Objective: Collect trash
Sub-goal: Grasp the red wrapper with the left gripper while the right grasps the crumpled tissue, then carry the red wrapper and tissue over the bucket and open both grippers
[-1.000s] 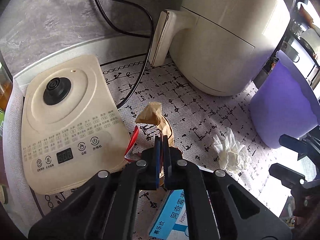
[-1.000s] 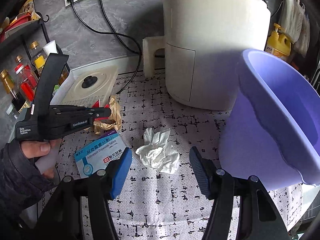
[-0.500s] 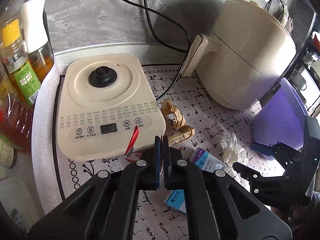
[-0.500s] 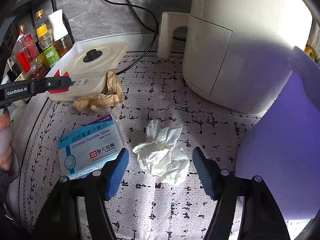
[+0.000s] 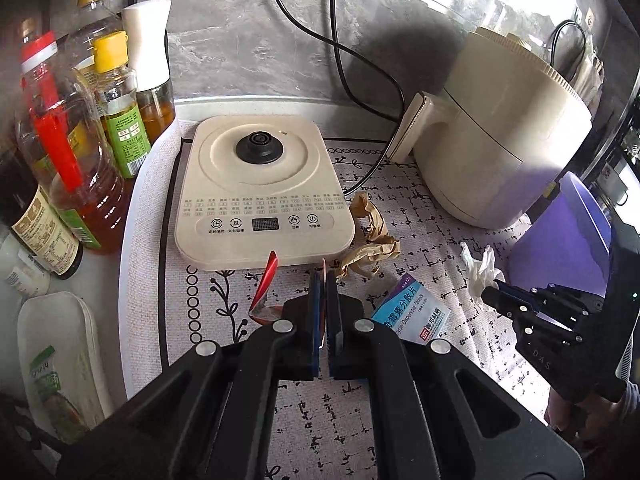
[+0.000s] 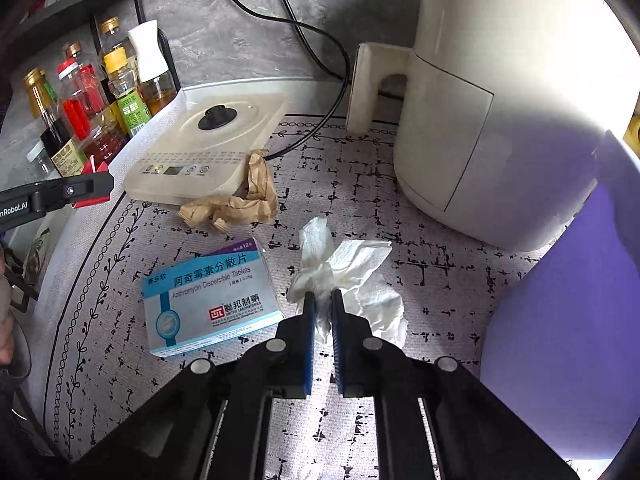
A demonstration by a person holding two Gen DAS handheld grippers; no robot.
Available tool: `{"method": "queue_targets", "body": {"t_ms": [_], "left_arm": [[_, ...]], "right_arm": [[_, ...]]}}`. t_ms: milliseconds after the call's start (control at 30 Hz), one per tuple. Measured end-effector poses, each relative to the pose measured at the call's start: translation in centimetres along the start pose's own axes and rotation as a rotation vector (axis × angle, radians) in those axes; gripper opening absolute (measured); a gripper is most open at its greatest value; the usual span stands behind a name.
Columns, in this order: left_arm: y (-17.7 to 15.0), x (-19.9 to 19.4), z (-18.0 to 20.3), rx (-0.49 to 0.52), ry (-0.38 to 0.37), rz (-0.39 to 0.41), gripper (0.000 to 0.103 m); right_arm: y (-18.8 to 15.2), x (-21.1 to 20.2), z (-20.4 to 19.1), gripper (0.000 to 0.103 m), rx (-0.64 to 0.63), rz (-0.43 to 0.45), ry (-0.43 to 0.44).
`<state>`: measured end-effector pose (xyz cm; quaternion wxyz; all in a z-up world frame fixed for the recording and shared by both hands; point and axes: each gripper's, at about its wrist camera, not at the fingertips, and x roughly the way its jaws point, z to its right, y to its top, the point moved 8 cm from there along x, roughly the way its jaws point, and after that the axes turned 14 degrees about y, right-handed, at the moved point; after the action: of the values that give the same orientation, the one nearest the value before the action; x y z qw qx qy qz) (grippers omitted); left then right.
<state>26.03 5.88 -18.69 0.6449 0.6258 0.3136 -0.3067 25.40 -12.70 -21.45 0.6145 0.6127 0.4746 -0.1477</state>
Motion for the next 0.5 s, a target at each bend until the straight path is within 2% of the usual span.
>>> {"method": "queue_targets", "body": {"t_ms": [267,500], "left_arm": [[0.3,-3.3,-0.3,-0.045,0.03,0.055,0.004],[1.9,-6.6,1.4,-0.059,0.021,0.132,0.004]], "right_arm": [[2.5,-5.9,-3.3,0.008,-0.091,0.132,0.04],[4.6,-10.9,-3.3,0.008,-0.094,0.226,0.056]]}}
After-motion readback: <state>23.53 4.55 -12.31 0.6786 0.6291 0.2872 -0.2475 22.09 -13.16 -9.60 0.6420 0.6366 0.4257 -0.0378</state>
